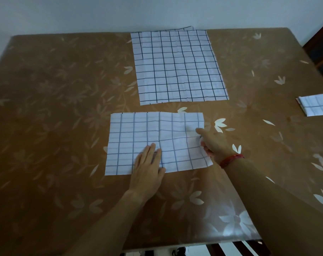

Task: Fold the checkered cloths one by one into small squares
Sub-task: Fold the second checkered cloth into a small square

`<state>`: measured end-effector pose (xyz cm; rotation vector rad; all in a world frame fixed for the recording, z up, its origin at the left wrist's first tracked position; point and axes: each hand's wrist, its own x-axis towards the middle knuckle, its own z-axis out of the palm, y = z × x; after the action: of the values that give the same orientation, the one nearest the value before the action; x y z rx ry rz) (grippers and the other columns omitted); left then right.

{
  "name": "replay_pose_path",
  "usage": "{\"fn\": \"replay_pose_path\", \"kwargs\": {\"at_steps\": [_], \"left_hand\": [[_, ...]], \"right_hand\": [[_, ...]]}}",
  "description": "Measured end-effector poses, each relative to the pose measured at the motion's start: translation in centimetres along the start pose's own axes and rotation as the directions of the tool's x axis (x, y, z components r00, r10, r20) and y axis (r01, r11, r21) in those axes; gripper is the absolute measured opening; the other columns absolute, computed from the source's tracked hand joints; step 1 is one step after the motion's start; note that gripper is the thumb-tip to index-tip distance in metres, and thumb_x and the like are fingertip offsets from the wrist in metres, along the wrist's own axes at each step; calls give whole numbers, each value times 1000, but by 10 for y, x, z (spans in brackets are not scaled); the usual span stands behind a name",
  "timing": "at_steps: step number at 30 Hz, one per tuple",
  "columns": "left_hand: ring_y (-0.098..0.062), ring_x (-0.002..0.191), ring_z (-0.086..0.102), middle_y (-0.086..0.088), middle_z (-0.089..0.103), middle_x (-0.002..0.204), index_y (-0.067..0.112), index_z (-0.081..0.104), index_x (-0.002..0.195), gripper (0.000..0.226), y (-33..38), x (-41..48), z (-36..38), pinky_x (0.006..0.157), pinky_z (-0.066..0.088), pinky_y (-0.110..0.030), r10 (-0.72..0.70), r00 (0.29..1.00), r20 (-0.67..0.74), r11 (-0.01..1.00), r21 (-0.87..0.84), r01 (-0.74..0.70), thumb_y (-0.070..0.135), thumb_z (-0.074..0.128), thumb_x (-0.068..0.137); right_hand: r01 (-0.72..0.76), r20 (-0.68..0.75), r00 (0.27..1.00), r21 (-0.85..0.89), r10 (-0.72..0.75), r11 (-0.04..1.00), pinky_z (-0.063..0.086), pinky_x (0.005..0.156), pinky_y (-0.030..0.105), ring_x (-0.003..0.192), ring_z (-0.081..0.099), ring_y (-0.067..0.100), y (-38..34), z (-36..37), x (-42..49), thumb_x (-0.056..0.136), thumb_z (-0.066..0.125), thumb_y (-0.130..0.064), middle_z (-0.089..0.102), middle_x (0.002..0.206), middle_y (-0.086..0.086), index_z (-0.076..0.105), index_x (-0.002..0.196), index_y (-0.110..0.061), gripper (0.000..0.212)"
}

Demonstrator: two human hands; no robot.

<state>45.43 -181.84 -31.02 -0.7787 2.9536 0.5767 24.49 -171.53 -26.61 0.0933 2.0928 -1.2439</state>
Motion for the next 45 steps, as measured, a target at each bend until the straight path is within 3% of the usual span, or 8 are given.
{"fn": "replay_pose_path", "kwargs": {"at_steps": [4, 14, 19, 24, 29, 33, 41, 45], "left_hand": [[-16, 147, -4, -2, 6, 161, 19, 18, 152, 61, -2, -1, 1, 117, -3, -33, 4, 1000, -9, 1000, -16, -4, 41, 39, 100], [-14, 147, -6, 0, 5, 161, 20, 17, 153, 60, -8, 0, -1, 116, -5, -31, 33, 999, 21, 999, -41, -32, 40, 38, 99], [-14, 147, 2, -3, 13, 160, 13, 24, 151, 64, -15, -1, -8, 120, 14, -41, 62, 998, 1, 996, -69, -62, 33, 36, 92], [-16, 147, 6, -6, 19, 159, 10, 28, 150, 73, -6, -16, -8, 118, 20, -40, 124, 992, -2, 988, -93, -124, 28, 53, 83], [-20, 147, 10, -6, 19, 158, 12, 24, 151, 82, 9, -33, -2, 119, 17, -40, 103, 994, 24, 993, -67, -101, 37, 57, 79], [-25, 142, 25, -10, 31, 153, 9, 32, 147, 69, 14, -41, 3, 114, 28, -43, 22, 1000, -6, 997, -72, -22, 30, 57, 86], [-21, 141, 30, -6, 38, 151, 8, 40, 144, 58, -3, -59, -1, 116, 23, -33, 39, 995, -96, 990, -128, -51, -6, 49, 89], [-16, 143, 25, -4, 34, 153, 10, 38, 146, 59, -15, -73, -6, 117, 14, -27, 99, 994, -43, 978, -178, -105, -8, 46, 90]], "right_hand": [[61, -47, 997, -84, -65, 995, 57, 83, 43, 89, 66, 21, 4, 0, -2, 74, 70, -37, 70, 92, -1, 69, 97, -15, 32], [-61, -62, 996, 158, 71, 986, 59, 69, 38, 79, 68, 21, -3, -7, -5, 70, 79, -21, 70, 90, 5, 66, 86, -10, 22], [-130, -64, 988, 121, 138, 984, 59, 71, 49, 78, 68, 28, 12, -11, -16, 70, 79, -15, 69, 89, 10, 65, 84, -6, 22], [-192, -100, 965, 364, 243, 911, 59, 69, 40, 79, 67, 26, 35, -9, -40, 75, 76, -15, 67, 89, 9, 61, 89, -8, 22], [-220, -78, 952, 498, 296, 839, 58, 73, 44, 84, 67, 26, 68, -5, -61, 43, 81, -30, 69, 94, 7, 65, 95, -10, 58], [-286, 143, 958, 551, 248, 784, 51, 49, 31, 70, 61, 24, 70, 2, -105, 75, 69, -14, 62, 90, 14, 60, 112, -2, 40], [7, 296, 951, 269, -89, 963, 55, 80, 56, 91, 68, 41, 83, -29, -139, 58, 63, 17, 67, 97, 28, 51, 90, 7, 36], [275, 249, 931, 2, -267, 961, 58, 78, 34, 86, 72, 23, 85, -44, -141, 68, 69, 18, 75, 88, 8, 63, 97, -2, 36]]}}
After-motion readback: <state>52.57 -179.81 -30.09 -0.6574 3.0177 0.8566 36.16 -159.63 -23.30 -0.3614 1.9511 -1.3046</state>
